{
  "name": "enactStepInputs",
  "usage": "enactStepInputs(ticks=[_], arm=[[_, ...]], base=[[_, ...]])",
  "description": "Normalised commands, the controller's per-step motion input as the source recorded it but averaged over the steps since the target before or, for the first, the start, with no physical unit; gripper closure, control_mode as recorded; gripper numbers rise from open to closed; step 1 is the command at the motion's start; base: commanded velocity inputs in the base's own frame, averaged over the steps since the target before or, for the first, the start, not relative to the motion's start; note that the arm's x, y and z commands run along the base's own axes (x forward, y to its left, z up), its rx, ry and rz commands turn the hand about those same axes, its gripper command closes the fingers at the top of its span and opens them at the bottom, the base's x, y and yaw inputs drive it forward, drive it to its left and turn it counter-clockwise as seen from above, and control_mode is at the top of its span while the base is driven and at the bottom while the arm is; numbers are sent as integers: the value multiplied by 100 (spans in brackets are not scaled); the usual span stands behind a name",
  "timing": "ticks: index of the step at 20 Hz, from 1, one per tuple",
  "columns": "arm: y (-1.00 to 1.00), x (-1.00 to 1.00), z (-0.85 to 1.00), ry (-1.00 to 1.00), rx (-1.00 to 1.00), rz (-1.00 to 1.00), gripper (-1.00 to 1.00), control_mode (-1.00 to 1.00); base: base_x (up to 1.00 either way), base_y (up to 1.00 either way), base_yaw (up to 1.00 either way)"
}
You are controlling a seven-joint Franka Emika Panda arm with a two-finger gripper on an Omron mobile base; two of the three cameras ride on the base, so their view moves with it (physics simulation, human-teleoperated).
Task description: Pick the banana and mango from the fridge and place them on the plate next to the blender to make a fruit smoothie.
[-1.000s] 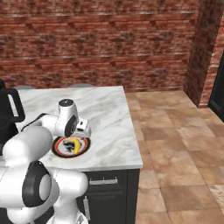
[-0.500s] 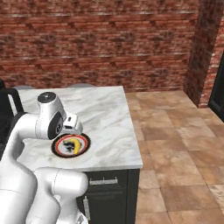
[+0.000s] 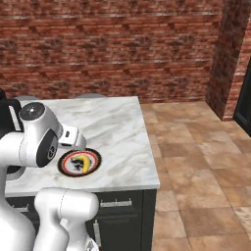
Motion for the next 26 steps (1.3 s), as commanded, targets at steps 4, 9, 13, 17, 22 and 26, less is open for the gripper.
enactStepInputs(ticks=[4,9,13,17,22,26], arm=[[-8,-4,17,-4,3,0,-100,-100],[-5,-9,0,-1,0,0,-100,100],[0,0,0,0,0,0,-100,100],[0,0,0,0,0,0,-100,100],[0,0,0,0,0,0,-100,100],[0,0,0,0,0,0,-100,100]], base=[[0,0,0],[-37,-23,21],[-76,-3,73],[-24,0,99],[-7,0,100],[-8,10,100]])
